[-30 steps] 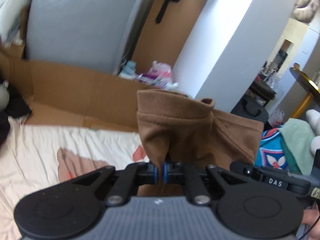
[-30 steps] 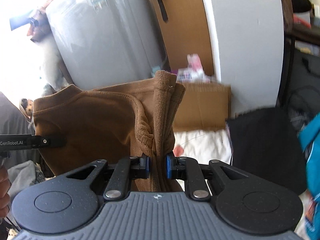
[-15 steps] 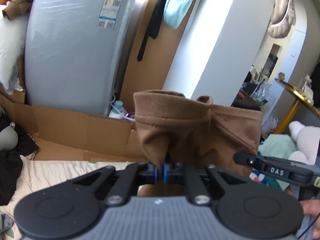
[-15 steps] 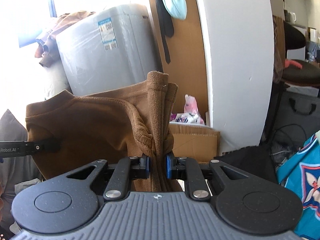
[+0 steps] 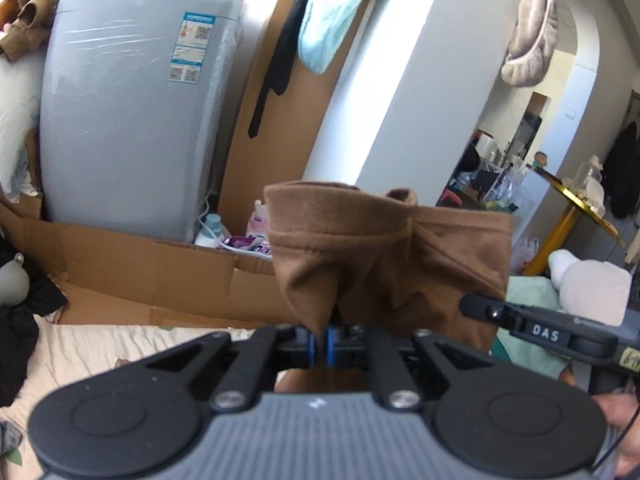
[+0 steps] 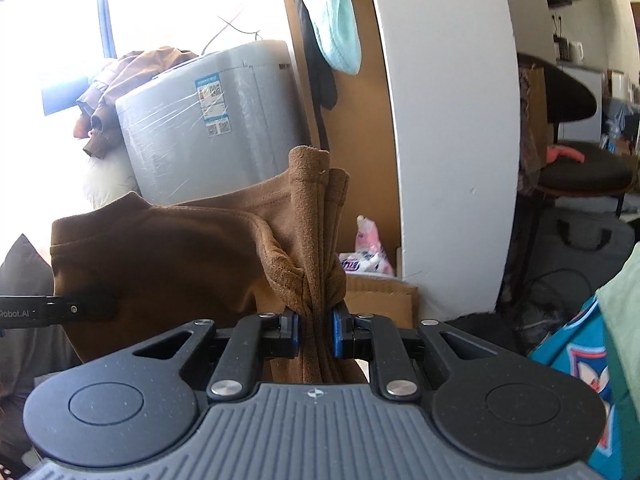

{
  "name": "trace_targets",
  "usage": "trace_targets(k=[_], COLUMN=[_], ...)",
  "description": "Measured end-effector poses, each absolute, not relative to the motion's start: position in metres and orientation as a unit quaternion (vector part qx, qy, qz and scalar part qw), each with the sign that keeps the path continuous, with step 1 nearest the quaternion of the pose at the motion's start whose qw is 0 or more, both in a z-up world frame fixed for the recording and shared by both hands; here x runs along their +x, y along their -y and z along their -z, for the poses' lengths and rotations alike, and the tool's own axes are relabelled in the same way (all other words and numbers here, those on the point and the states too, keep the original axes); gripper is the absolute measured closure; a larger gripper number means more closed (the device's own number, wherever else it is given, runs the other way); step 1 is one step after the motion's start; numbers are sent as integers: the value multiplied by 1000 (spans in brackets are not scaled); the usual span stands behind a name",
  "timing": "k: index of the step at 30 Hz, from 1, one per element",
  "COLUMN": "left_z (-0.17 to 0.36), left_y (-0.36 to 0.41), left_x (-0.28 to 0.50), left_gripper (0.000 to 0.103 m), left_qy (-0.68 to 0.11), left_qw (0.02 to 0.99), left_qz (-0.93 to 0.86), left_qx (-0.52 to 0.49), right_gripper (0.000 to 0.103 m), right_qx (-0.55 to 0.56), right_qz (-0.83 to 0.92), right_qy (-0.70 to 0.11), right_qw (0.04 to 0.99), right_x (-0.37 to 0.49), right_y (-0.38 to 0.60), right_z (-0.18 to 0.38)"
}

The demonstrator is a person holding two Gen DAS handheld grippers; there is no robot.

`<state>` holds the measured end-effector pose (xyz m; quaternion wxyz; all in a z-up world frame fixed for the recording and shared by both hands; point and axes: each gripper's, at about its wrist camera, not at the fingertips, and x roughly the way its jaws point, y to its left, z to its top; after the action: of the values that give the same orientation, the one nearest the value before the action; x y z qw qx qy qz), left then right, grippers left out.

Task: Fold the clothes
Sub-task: 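Lift the folded brown shirt off the sheet with both grippers, then carry the held shirt with both grippers toward the cardboard beside the pillar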

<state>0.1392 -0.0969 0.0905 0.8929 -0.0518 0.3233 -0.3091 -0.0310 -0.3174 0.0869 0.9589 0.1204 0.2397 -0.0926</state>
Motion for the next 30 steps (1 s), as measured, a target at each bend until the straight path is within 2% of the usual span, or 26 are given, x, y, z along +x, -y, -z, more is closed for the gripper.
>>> trace_targets(k=[15, 30], left_z=[-70, 9], left_y=[189, 286], left_x=[149, 151], left_gripper=[97, 97], left_qy=[-316, -323], left_qw=[896, 870], left_qz=[310, 373], left_qx=[-40, 4], right_gripper=[88, 88], right_qx=[141, 115], right_qz=[145, 233], right_qy=[-220, -221], right_qw=[954, 940], right_x=[-37, -60], right_y=[377, 434], right_z=[-61, 8])
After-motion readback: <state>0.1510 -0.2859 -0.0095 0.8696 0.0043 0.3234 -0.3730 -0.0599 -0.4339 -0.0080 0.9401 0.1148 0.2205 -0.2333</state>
